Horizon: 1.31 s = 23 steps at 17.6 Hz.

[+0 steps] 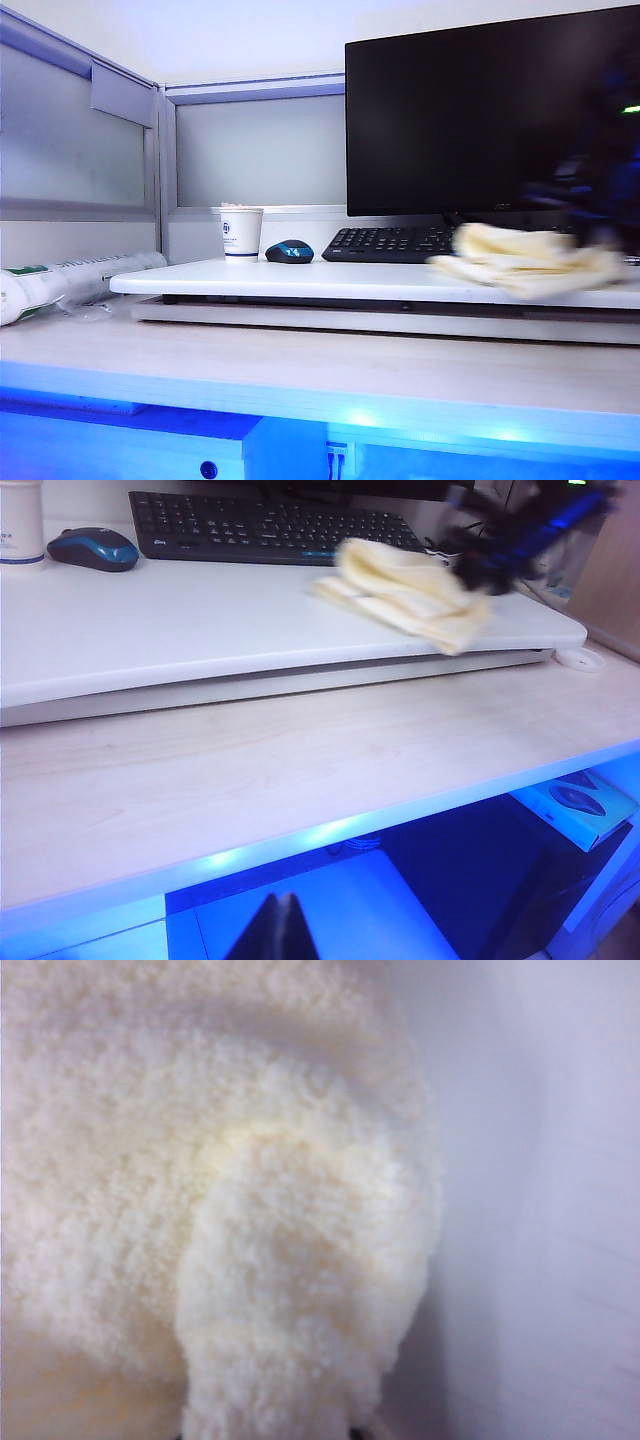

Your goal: Wipe the tabletop with a clean cloth to remove dust and stains.

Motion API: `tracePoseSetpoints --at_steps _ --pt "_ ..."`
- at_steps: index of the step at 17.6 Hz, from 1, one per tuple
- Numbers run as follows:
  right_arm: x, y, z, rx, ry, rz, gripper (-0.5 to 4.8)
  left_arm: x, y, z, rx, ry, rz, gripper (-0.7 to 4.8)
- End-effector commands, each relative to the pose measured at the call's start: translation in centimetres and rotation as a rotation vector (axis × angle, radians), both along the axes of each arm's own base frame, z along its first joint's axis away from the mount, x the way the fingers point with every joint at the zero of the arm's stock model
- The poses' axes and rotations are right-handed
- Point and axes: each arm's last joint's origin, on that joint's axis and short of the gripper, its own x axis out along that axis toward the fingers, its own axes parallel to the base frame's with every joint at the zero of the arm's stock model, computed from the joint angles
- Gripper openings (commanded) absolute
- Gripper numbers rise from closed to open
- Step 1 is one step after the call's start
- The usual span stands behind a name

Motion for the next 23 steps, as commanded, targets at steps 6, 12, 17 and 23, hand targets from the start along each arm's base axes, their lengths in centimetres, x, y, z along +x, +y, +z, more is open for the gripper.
tracePoseSetpoints --at_steps 6,12,17,23 --pt "-7.5 -8.9 -0.4 -0.043 0.156 -0.212 -0.05 0.0 0.0 0.0 0.001 -0.005 -0.003 -0.05" --pt "-7.7 -9.4 -0.2 -0.046 0.140 -0.207 -0.05 0.0 0.0 0.0 0.003 -0.007 -0.003 -0.05" --pt "-7.4 -9.2 -0.1 -0.041 0.116 -0.192 -0.05 0.0 0.0 0.0 0.003 -0.007 -0.003 -0.05" --pt "-5.4 -5.3 0.2 -0.053 0.028 -0.100 -0.05 0.0 0.0 0.0 0.003 -0.007 -0.003 -0.05"
